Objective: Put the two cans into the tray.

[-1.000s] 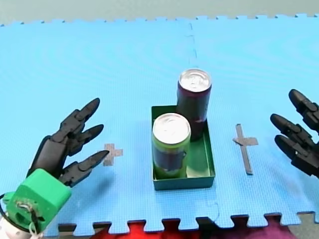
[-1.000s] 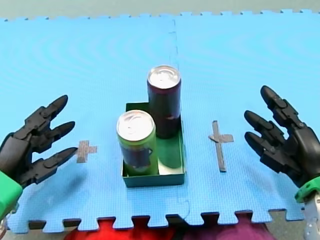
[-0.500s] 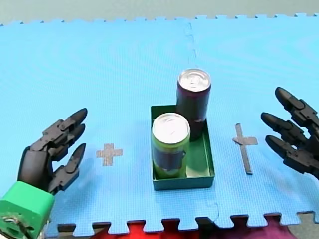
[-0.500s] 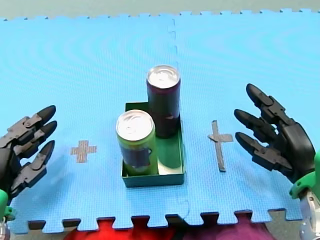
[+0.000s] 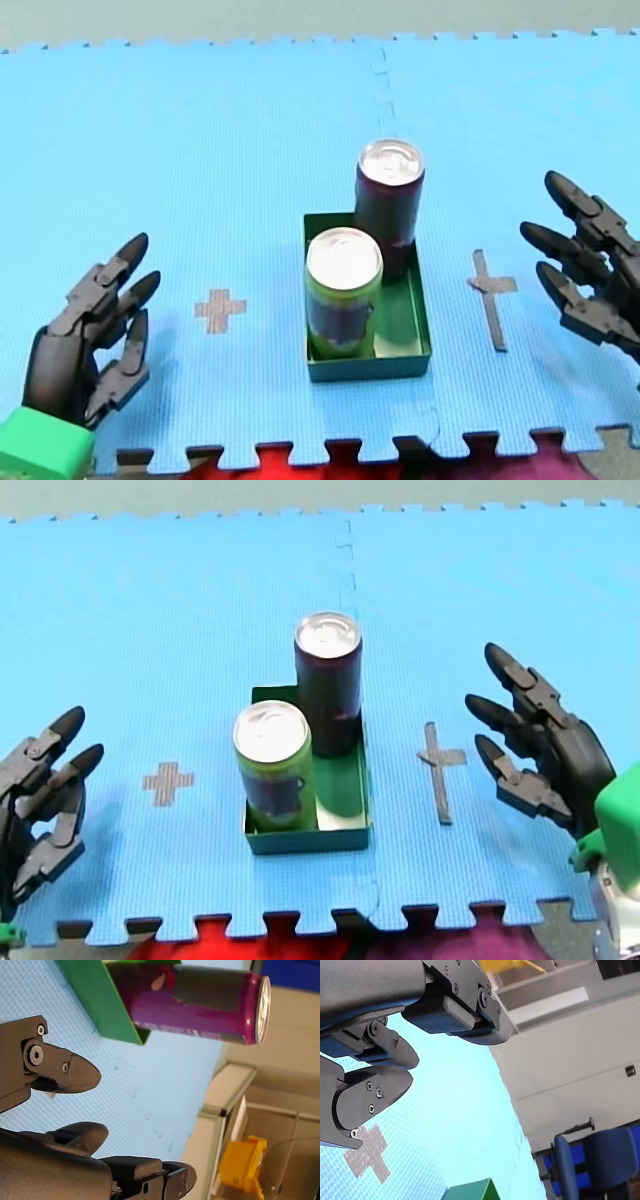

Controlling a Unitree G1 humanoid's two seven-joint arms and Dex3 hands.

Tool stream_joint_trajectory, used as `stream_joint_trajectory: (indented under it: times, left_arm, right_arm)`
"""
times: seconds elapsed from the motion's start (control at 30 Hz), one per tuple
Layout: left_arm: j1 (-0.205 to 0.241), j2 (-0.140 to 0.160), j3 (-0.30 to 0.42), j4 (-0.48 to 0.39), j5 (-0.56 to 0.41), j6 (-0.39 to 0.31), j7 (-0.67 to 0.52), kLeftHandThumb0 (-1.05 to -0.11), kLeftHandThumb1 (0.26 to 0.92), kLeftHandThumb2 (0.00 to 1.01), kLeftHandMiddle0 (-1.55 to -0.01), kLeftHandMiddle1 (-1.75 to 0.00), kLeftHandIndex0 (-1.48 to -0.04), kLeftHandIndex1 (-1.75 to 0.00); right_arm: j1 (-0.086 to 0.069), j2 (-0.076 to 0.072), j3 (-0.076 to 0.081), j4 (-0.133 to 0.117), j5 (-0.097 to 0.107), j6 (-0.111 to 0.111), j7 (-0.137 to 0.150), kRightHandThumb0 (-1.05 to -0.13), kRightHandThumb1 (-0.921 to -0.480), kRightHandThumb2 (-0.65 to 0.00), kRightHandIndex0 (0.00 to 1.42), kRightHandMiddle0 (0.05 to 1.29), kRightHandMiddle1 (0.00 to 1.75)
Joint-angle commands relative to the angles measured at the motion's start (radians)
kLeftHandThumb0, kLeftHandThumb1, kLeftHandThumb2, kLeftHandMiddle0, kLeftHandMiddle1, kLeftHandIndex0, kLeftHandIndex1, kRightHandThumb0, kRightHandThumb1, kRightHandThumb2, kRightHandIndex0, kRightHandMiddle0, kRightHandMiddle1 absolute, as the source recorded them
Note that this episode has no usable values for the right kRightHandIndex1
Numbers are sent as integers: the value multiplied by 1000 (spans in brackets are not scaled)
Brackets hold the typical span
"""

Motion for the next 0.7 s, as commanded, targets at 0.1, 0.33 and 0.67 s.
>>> stream_joint_trajectory:
  times: [0.1,0.33,0.67]
  left_arm:
    - [4,-5,-1,-14,-36,1,-51,-1048,921,740,-513,0,-407,0]
    - [16,-14,-2,-32,-61,8,-100,-1048,921,760,-501,0,-393,0]
    - [35,-21,0,-58,-67,21,-117,-1048,921,780,-491,0,-381,0]
  right_arm:
    - [0,2,9,7,-5,-20,-14,-1048,-921,-633,287,219,5]
    - [6,6,18,9,-7,-25,-22,-1048,-921,-645,293,227,7]
    - [3,4,24,35,-8,-37,-22,-1048,-921,-653,290,229,5]
